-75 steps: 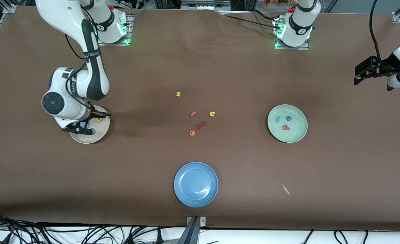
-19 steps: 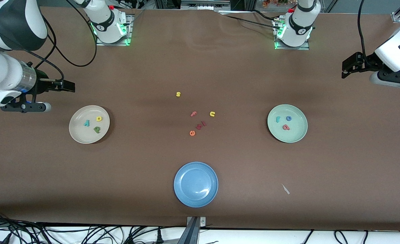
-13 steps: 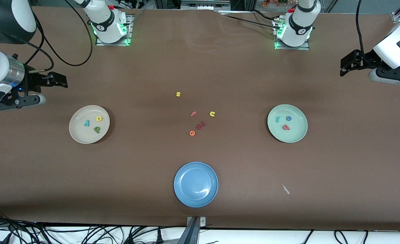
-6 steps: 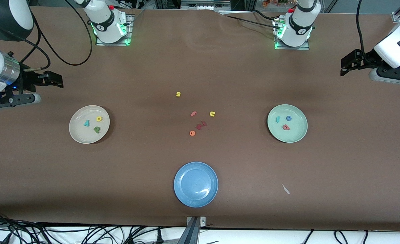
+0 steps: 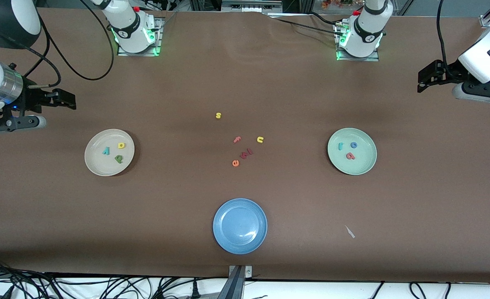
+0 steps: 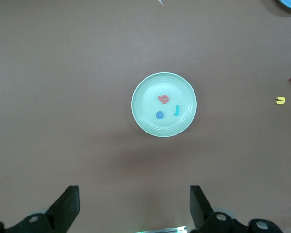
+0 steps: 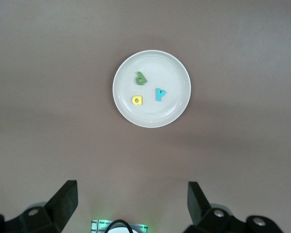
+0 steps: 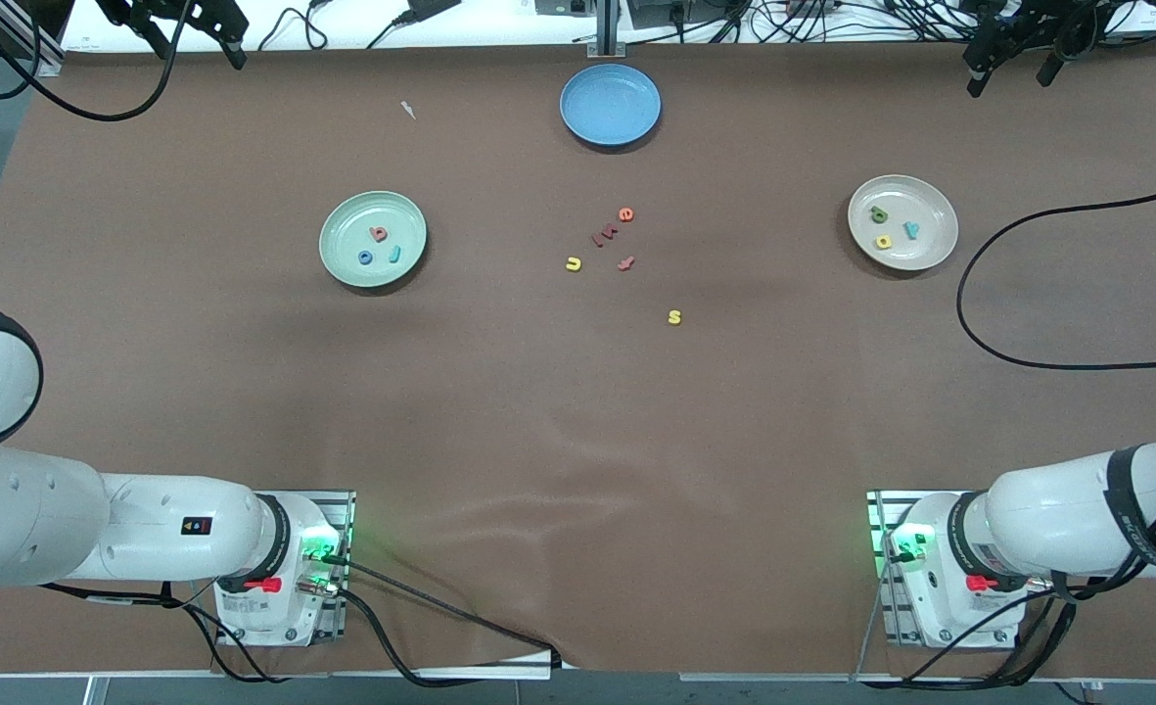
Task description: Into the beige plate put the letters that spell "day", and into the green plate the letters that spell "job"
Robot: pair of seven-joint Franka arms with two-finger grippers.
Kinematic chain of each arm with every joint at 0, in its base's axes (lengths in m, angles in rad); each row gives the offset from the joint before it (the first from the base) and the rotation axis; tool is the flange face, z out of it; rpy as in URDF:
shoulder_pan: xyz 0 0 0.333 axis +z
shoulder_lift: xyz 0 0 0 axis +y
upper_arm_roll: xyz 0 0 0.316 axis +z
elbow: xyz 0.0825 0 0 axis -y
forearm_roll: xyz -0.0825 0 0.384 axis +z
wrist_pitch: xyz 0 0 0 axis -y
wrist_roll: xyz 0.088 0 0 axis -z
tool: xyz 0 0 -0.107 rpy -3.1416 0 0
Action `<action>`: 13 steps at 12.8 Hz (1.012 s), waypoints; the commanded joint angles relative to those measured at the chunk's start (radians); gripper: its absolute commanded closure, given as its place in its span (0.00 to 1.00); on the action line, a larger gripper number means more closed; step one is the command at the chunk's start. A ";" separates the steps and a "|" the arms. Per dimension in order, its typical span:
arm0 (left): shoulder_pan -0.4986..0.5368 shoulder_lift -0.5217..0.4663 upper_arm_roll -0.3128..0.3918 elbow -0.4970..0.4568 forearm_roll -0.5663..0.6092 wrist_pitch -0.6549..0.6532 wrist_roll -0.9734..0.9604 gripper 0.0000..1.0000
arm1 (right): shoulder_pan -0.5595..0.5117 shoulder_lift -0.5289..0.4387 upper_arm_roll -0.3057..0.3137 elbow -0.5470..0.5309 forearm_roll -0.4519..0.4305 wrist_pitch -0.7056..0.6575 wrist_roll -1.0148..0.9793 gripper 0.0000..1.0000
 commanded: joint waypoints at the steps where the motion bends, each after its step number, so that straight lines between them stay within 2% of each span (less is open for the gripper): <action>1: -0.007 -0.017 0.003 -0.015 -0.011 -0.004 -0.002 0.00 | -0.008 -0.016 0.014 0.005 -0.013 0.037 0.014 0.00; 7: -0.010 -0.014 0.000 -0.012 -0.008 -0.010 -0.013 0.00 | -0.009 0.000 0.002 0.033 -0.004 0.031 0.023 0.00; 10: -0.011 -0.014 0.000 -0.012 -0.005 -0.010 -0.013 0.00 | -0.008 0.000 -0.047 0.032 0.056 0.027 0.023 0.00; 13: -0.010 -0.014 0.003 -0.012 -0.005 -0.010 -0.013 0.00 | 0.004 0.001 -0.055 0.032 0.034 0.028 0.021 0.00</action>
